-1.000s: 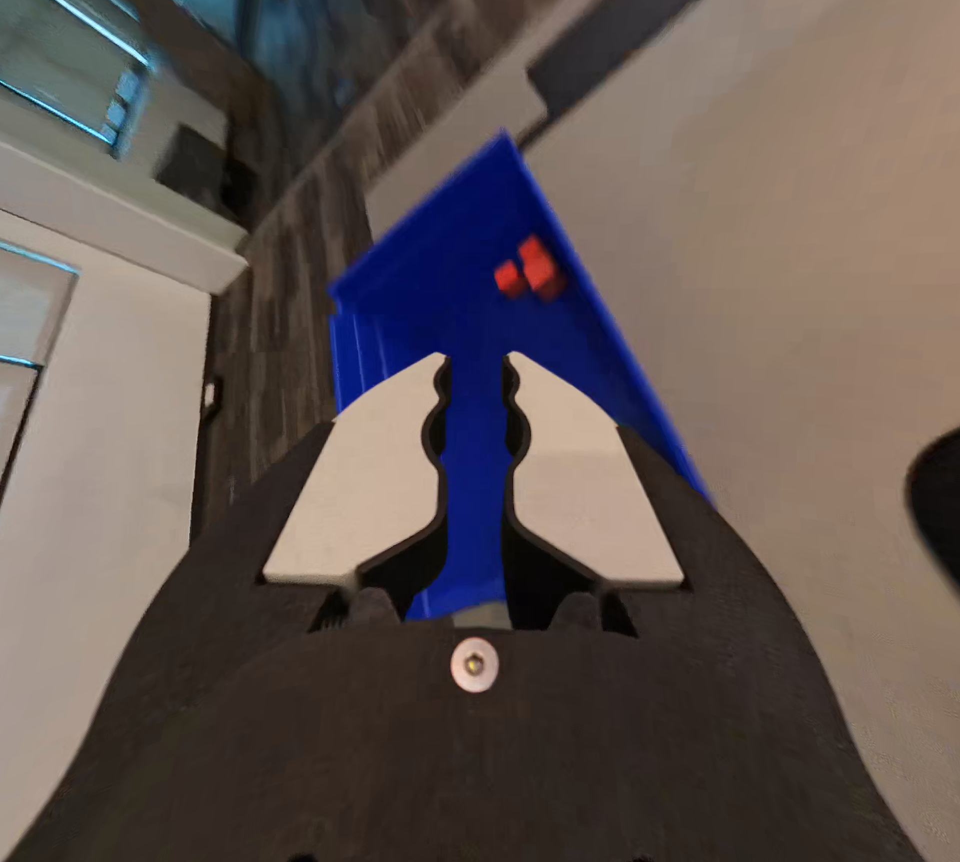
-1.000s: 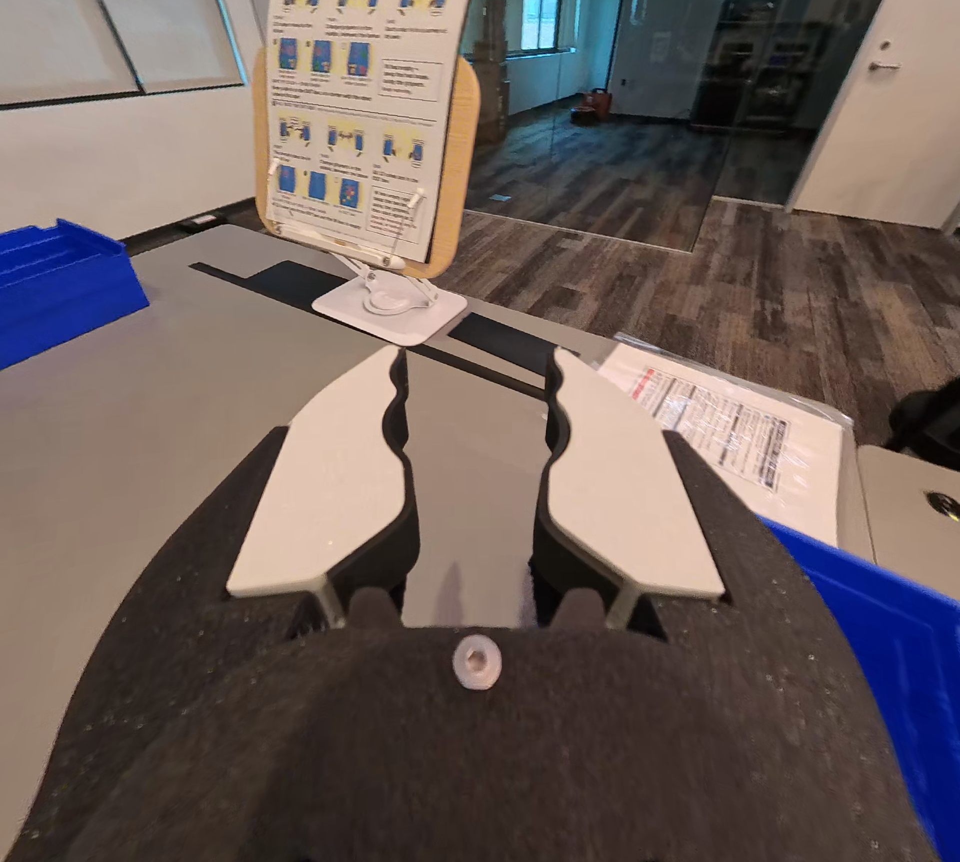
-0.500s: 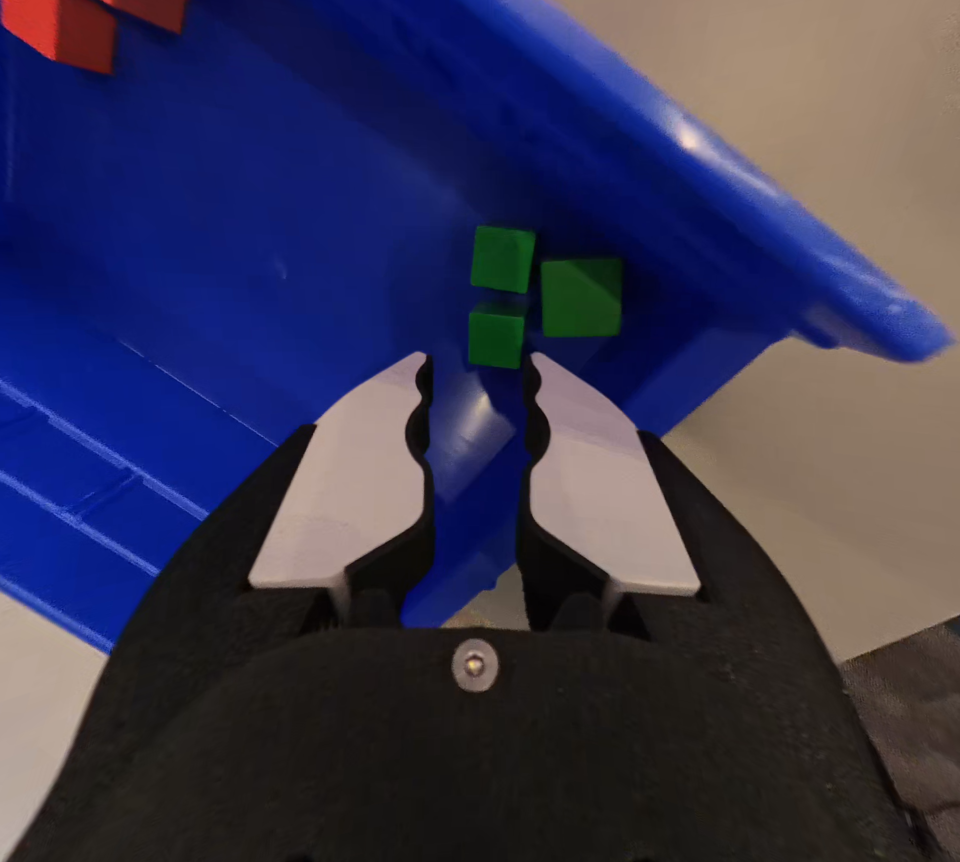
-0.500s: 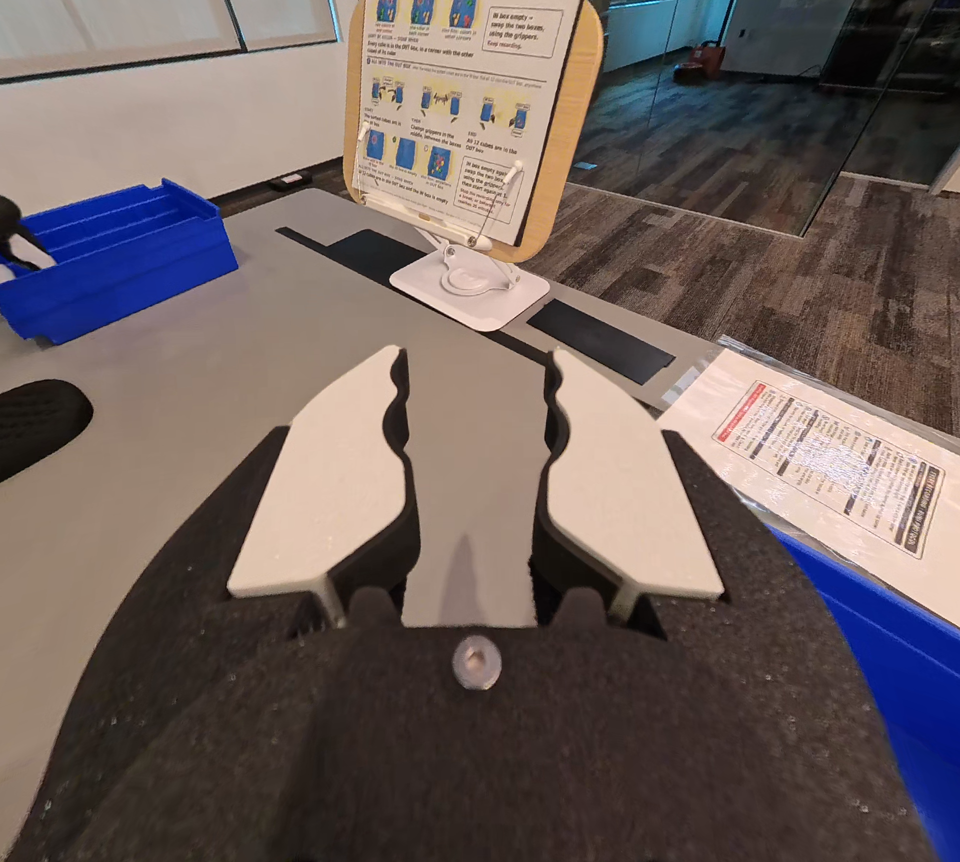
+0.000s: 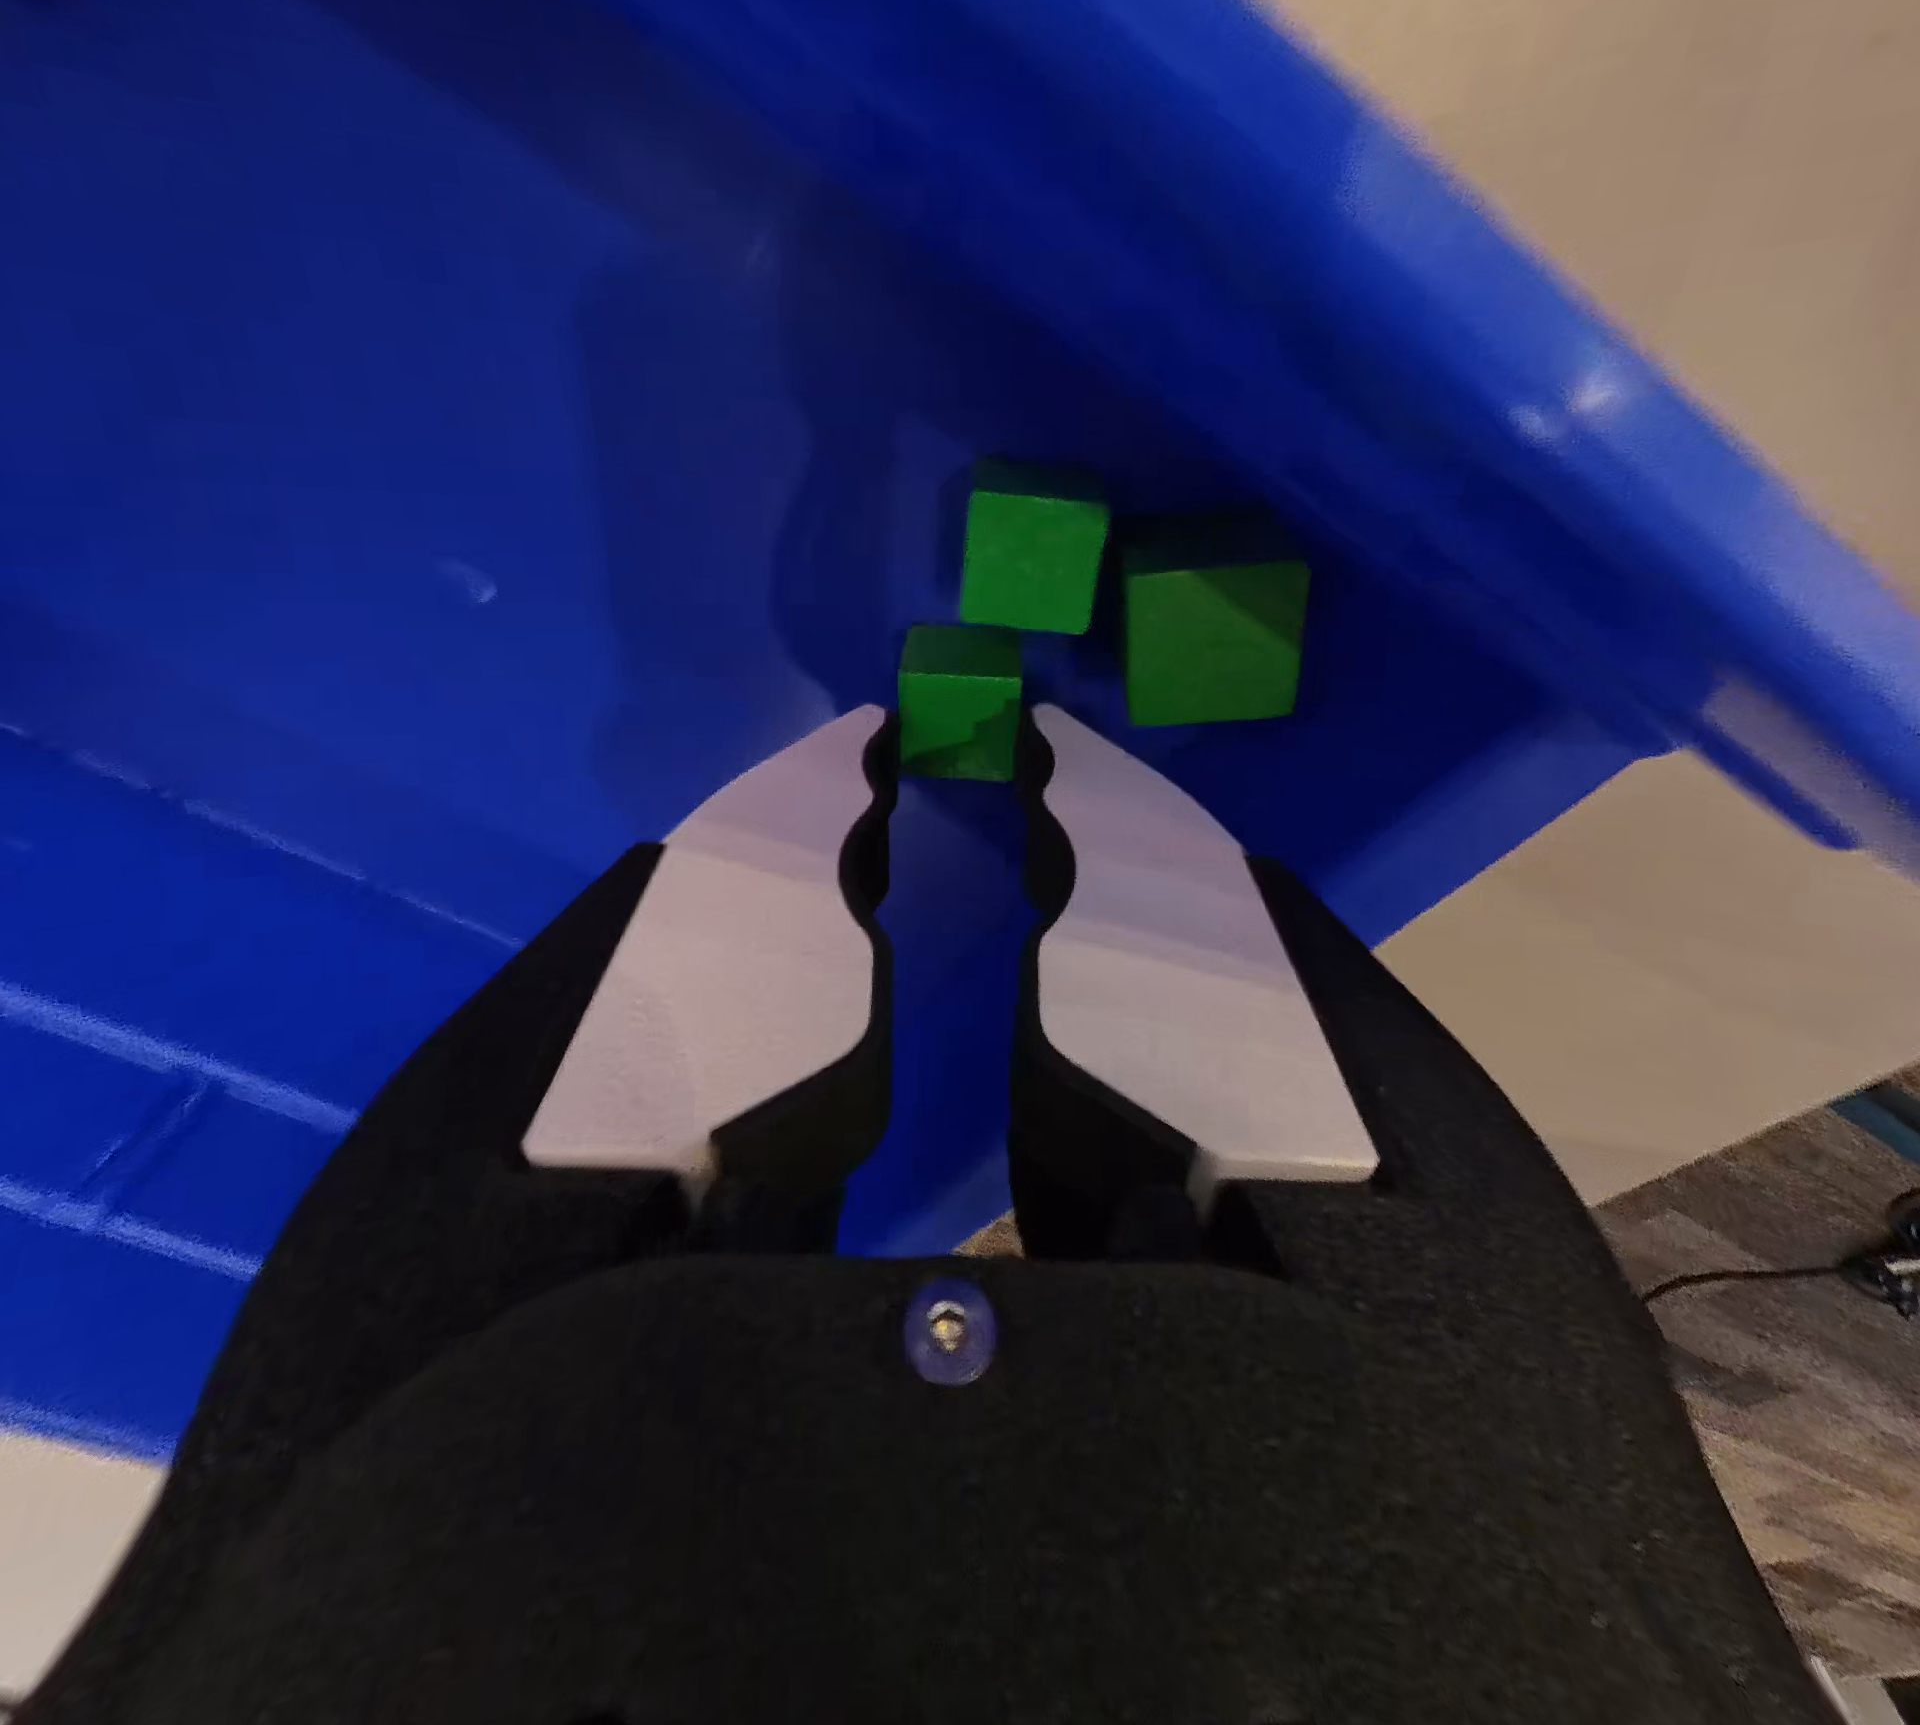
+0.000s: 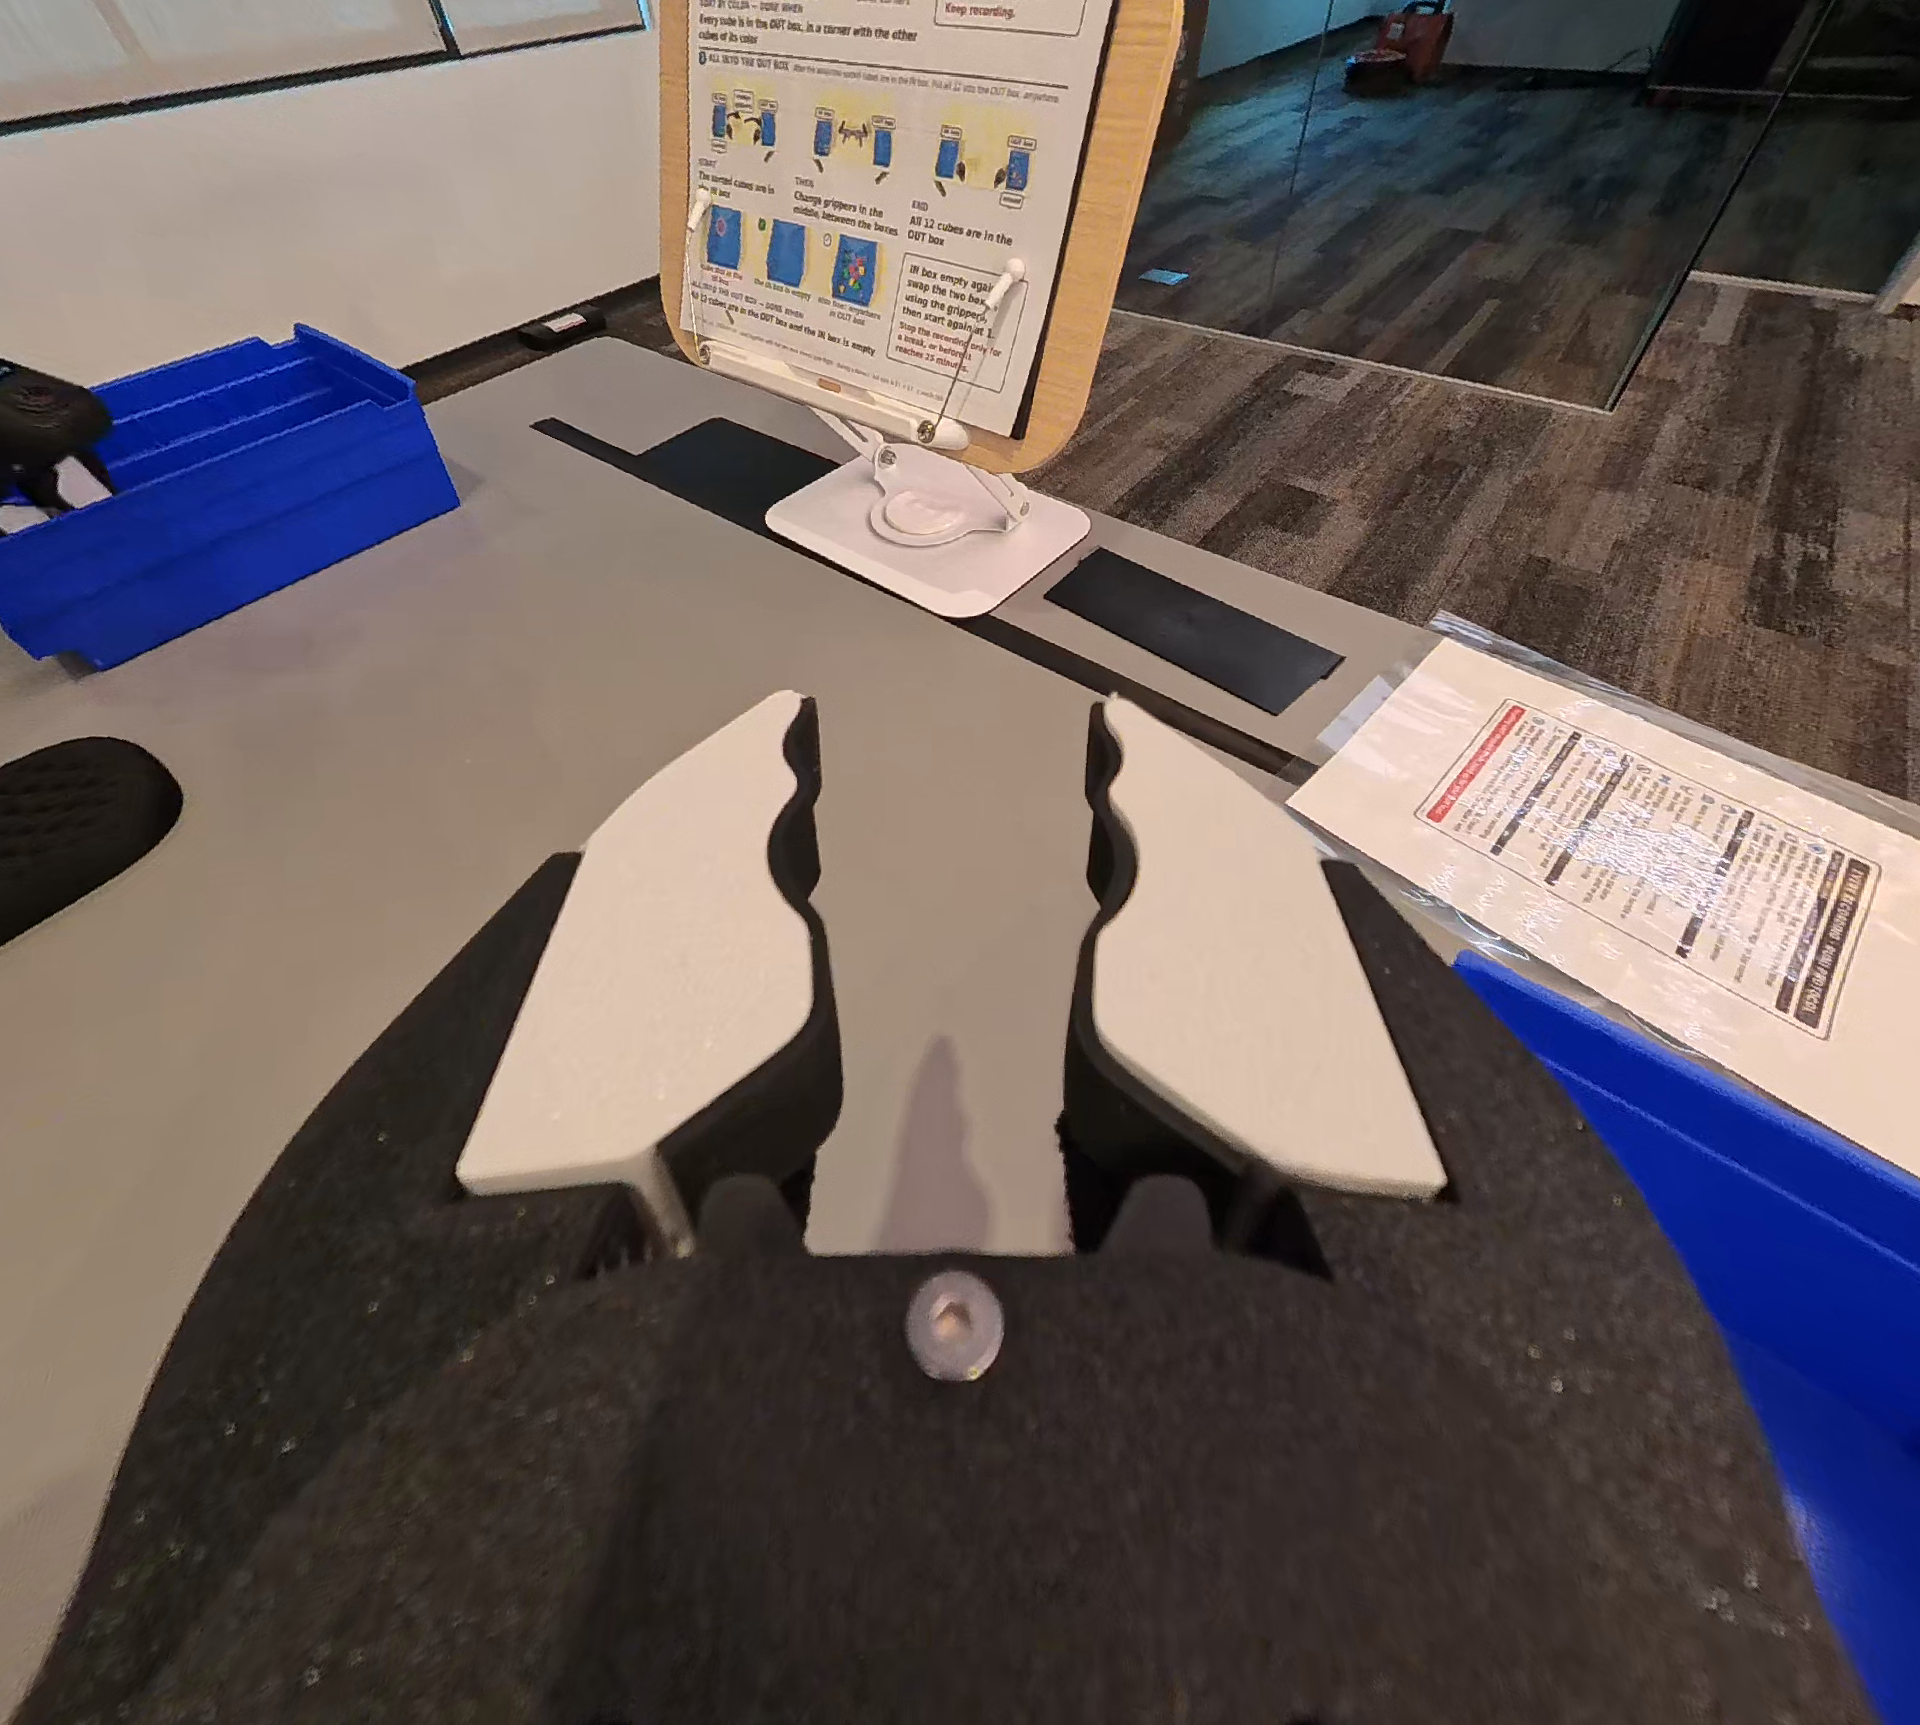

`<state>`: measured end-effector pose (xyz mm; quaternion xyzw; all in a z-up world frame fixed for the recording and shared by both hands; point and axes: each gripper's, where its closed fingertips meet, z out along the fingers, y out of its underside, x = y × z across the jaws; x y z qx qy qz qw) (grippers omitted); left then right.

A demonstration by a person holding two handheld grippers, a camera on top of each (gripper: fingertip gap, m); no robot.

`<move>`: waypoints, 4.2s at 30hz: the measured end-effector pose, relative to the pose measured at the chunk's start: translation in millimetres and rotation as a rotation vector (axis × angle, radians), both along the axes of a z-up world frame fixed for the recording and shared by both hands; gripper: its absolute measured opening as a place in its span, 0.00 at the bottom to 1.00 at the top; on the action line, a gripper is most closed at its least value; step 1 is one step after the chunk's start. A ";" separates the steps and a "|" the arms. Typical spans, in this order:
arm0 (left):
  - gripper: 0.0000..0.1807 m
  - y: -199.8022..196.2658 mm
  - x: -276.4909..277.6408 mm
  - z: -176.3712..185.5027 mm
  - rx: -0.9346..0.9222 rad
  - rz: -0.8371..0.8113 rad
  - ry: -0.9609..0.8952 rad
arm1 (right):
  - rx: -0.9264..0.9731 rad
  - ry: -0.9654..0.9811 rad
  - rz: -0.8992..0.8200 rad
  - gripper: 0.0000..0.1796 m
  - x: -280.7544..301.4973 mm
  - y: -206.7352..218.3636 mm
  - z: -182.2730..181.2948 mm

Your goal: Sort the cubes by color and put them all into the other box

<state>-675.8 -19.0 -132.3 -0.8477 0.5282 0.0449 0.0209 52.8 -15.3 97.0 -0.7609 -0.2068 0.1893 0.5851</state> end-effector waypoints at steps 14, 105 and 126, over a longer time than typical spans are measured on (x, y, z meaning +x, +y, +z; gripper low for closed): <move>0.12 20.2 207.0 219.5 1.066 -0.251 -0.696 | 0.087 0.228 0.367 0.29 -149.3 -9.8 63.4; 0.16 -18.3 26.6 42.6 0.177 0.121 -0.247 | -0.274 -0.207 -0.274 0.21 65.7 0.0 -61.5; 0.19 3.0 9.5 21.7 0.104 0.120 -0.092 | -0.366 -0.299 -0.244 0.21 54.9 3.6 -85.6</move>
